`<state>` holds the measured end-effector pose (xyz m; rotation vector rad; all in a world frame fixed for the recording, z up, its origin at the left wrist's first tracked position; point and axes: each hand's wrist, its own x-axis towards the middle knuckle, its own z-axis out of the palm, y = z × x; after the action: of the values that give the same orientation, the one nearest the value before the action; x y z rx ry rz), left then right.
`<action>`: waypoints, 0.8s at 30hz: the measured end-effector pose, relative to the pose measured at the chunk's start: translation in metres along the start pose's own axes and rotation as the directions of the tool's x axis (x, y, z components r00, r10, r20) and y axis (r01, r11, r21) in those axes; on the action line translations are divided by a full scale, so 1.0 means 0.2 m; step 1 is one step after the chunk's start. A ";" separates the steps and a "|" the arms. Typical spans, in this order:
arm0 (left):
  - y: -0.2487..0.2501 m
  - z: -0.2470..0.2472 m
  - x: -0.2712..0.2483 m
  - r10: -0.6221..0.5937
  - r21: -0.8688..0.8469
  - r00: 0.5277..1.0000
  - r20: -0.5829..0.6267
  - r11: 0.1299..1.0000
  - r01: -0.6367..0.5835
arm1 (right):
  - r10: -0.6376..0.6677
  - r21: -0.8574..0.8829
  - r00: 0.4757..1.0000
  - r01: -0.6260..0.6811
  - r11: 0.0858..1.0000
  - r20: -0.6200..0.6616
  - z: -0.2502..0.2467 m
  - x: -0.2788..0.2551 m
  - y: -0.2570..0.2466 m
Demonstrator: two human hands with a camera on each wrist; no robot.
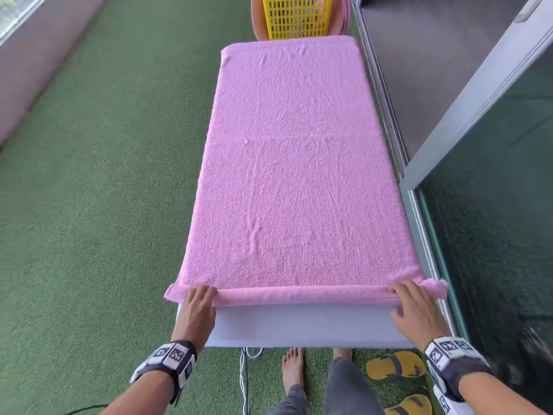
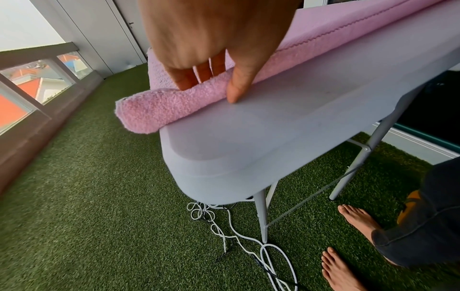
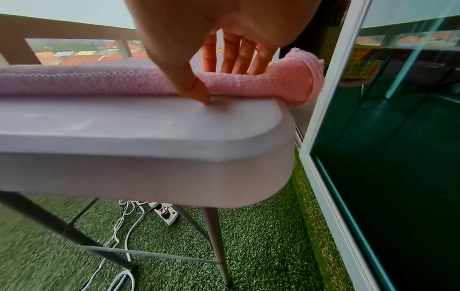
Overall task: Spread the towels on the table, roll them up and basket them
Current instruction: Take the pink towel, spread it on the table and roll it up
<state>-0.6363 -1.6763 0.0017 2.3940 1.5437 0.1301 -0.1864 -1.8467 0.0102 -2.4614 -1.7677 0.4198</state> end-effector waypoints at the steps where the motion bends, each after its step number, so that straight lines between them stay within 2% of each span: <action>1: 0.00 0.00 0.01 0.004 -0.017 1.000 -0.019 1.000 -0.005 | 0.011 0.019 1.000 -0.011 1.000 -0.016 0.01 0.00 0.01; 3: 0.01 -0.01 0.04 0.005 -0.067 0.999 -0.039 0.998 -0.008 | 0.040 0.078 0.999 -0.037 0.996 -0.036 0.02 0.00 0.02; 7: 0.02 -0.06 0.05 -0.002 -0.047 0.999 0.035 0.999 0.004 | 0.088 0.102 0.996 -0.086 0.991 -0.023 -0.01 0.01 0.01; 13: -0.02 -0.05 -0.03 -0.015 0.036 0.988 0.152 0.999 0.009 | 0.094 -0.043 0.994 -0.092 0.995 0.049 -0.04 -0.06 0.00; 18: 0.01 -0.08 -0.01 -0.062 0.001 0.995 0.072 0.998 0.062 | 0.105 -0.096 0.993 -0.110 0.989 -0.053 -0.05 -0.07 -0.01; 19: 0.01 -0.08 -0.01 -0.028 0.015 0.999 0.038 1.000 0.027 | 0.069 -0.098 0.996 -0.074 0.992 -0.055 -0.04 -0.07 -0.01; 21: 0.05 -0.07 -0.01 0.030 -0.035 0.999 0.043 0.999 -0.028 | 0.010 -0.046 1.000 -0.009 0.999 0.007 -0.03 -0.08 -0.04; 24: 0.04 -0.02 -0.04 0.048 -0.032 0.992 0.113 0.998 -0.045 | 0.039 -0.019 0.998 -0.038 0.999 0.051 0.00 -0.08 -0.05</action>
<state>-0.6343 -1.6863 0.0075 2.3722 1.4260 0.0251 -0.2007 -1.8588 0.0152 -2.5228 -1.7534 0.4767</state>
